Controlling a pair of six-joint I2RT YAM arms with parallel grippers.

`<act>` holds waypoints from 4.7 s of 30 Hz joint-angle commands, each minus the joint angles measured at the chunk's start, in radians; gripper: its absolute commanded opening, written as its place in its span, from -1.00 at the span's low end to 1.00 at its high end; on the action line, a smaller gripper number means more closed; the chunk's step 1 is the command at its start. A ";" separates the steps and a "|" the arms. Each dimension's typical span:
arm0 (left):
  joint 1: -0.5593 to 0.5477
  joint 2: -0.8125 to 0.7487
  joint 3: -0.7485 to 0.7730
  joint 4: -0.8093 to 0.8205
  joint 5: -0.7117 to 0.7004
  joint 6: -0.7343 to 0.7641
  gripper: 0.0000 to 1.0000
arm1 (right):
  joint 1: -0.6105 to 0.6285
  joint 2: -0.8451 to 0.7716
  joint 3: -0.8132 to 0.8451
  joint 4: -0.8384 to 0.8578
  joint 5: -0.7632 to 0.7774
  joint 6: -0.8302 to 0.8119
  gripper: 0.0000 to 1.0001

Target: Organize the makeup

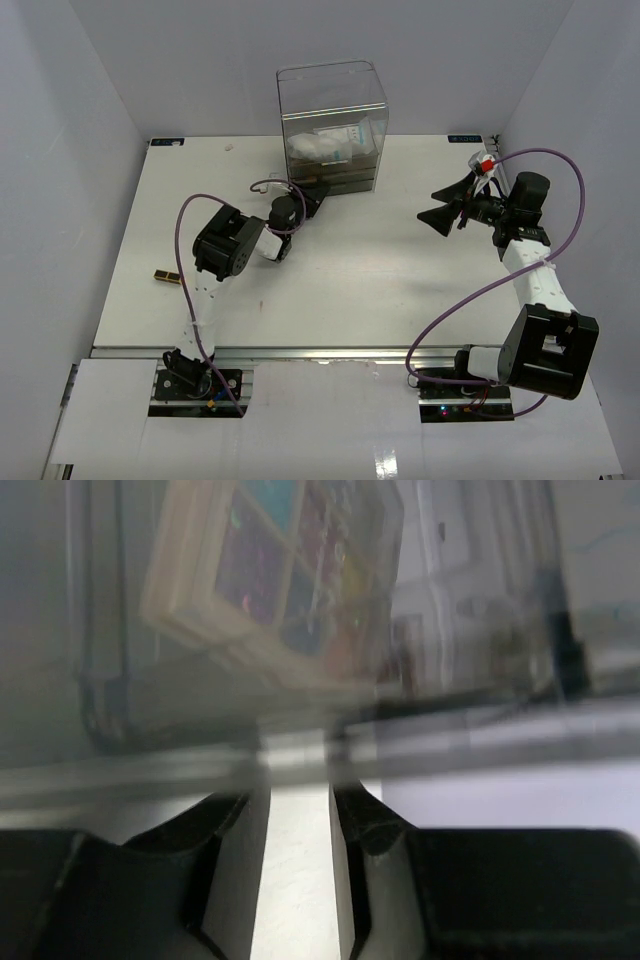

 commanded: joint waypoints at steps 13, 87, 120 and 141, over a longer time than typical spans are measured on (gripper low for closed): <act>0.015 0.004 -0.027 0.124 -0.015 -0.090 -0.85 | -0.003 -0.005 -0.031 0.048 -0.019 -0.009 0.81; 0.183 -0.666 -0.058 -1.506 -0.270 0.255 0.59 | -0.002 0.004 -0.028 -0.030 0.073 -0.074 0.80; 0.222 -0.624 -0.027 -1.408 -0.012 0.454 -0.44 | -0.002 0.001 -0.023 -0.045 0.045 -0.085 0.80; 0.151 -0.658 -0.179 -0.700 0.449 0.004 -0.58 | 0.011 0.014 -0.024 -0.048 0.052 -0.088 0.80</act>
